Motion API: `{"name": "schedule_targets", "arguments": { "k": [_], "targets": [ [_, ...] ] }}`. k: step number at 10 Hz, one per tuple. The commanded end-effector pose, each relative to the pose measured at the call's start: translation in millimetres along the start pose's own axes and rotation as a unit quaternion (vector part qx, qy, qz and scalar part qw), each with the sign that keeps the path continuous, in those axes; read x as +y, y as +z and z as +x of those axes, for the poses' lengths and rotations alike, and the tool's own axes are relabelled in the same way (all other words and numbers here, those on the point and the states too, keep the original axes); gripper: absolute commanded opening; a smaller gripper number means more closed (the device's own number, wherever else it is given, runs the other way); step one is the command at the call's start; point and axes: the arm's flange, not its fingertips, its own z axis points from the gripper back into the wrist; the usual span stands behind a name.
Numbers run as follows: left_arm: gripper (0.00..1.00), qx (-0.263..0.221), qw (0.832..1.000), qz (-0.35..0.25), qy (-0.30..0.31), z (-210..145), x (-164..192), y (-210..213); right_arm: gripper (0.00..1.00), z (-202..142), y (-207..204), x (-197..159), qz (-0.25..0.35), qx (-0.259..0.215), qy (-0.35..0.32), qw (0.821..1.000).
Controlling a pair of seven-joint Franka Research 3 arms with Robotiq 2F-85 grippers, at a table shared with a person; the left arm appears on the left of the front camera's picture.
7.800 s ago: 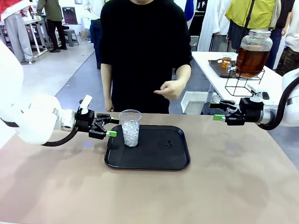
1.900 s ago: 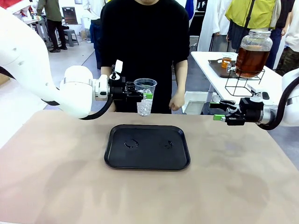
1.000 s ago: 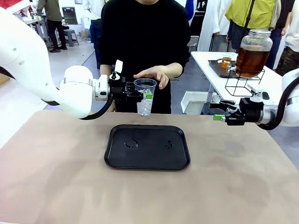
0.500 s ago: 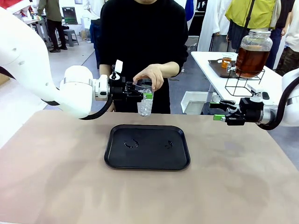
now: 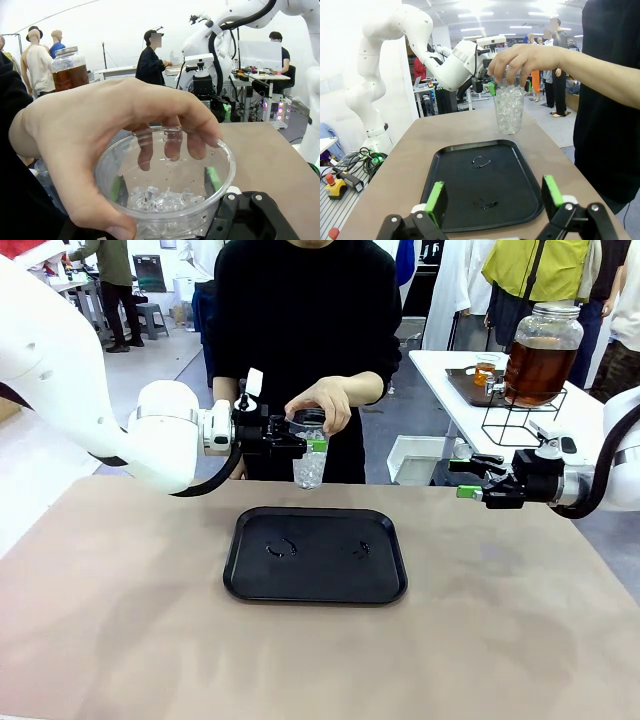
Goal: Pour the drink into the iced cup.
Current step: Open the gripper to release the iced cup you were holding.
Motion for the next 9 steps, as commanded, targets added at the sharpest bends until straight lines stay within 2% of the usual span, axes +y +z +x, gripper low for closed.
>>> {"name": "schedule_targets", "arguments": {
  "k": [1,9],
  "targets": [
    [0.80,-0.001,1.000,-0.001,-0.003,3.5,-0.9,-0.3,1.00,2.6,0.2,-1.0,-0.002,0.001,0.002,1.000],
    [0.80,-0.001,1.000,-0.001,-0.003,3.5,-0.9,-0.3,1.00,2.6,0.2,-1.0,-0.002,0.001,0.002,1.000]
  ]
}}
